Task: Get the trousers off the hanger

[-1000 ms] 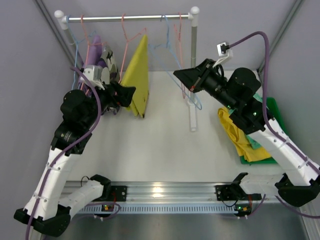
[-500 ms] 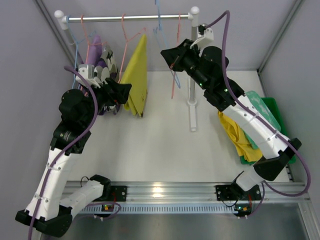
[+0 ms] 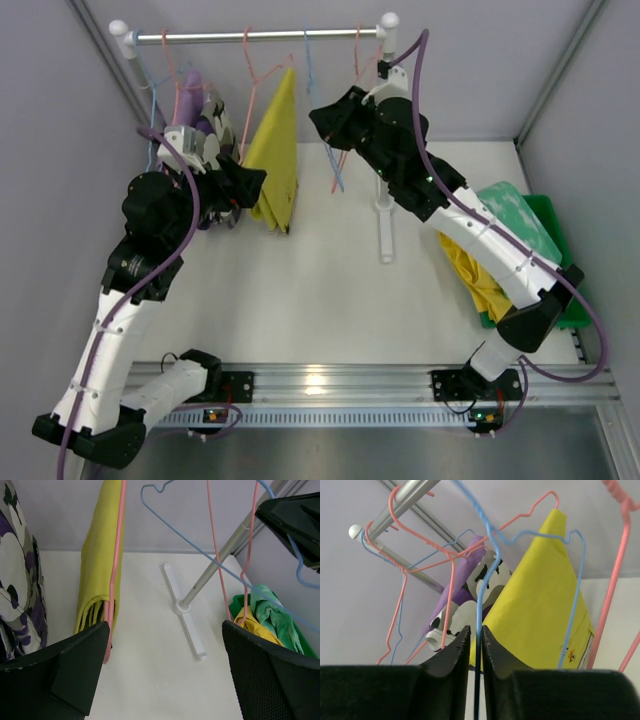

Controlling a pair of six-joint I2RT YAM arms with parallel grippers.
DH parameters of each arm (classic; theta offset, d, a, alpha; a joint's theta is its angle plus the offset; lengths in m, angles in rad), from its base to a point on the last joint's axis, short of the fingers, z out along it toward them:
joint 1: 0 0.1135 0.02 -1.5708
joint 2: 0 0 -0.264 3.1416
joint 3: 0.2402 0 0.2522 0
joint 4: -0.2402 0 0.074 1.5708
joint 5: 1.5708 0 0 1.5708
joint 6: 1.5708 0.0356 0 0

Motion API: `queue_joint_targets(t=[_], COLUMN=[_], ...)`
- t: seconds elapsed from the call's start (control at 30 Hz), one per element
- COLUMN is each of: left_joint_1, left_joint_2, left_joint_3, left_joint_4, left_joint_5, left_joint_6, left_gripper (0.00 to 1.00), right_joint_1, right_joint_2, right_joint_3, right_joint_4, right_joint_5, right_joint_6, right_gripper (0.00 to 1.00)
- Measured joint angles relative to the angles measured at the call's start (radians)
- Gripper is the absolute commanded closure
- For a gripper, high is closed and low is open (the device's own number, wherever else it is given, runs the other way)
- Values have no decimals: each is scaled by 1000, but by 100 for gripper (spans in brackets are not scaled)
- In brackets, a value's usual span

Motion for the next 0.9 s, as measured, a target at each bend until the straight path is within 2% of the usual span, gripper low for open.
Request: queue_joint_targets(t=[0.03,0.1,0.13,0.3,0.4,0.43,0.53,0.73,0.9], left_joint_1=[0,0,1,1,2,2,2,4,16], left_joint_2=[0,0,1,22,54,72,146,271,353], left_joint_3=[4,14,23,82,140,171,281,438,493], left_joint_4=[-5,-12,-17,-29,-58,-75,-128,-198,-204], left_joint_5=[-1,-4,-5,-6,12,15,6,-14,-31], left_joint_6=[0,2,7,44,94,112,172,249,265], left_gripper=[1,1,1,1,2,3,3,5,6], right_joint_1=[2,5,5,6,9,10,10,10,10], right_joint_2=[-1,-3,-3,-5,-16,-23,-58,-187,-329], right_joint_3=[-8,-35,-53,-113,-144,-155,-195,-296,-385], right_joint_4=[2,5,6,5,8,9,16,51,96], right_joint_5=[-2,-11,-18,-46,-61,-69,-87,-143,-183], right_joint_6=[2,9,9,13,14,10,-5,-76,-175], right_gripper=[76,71,62,46,26,15,1,1,1])
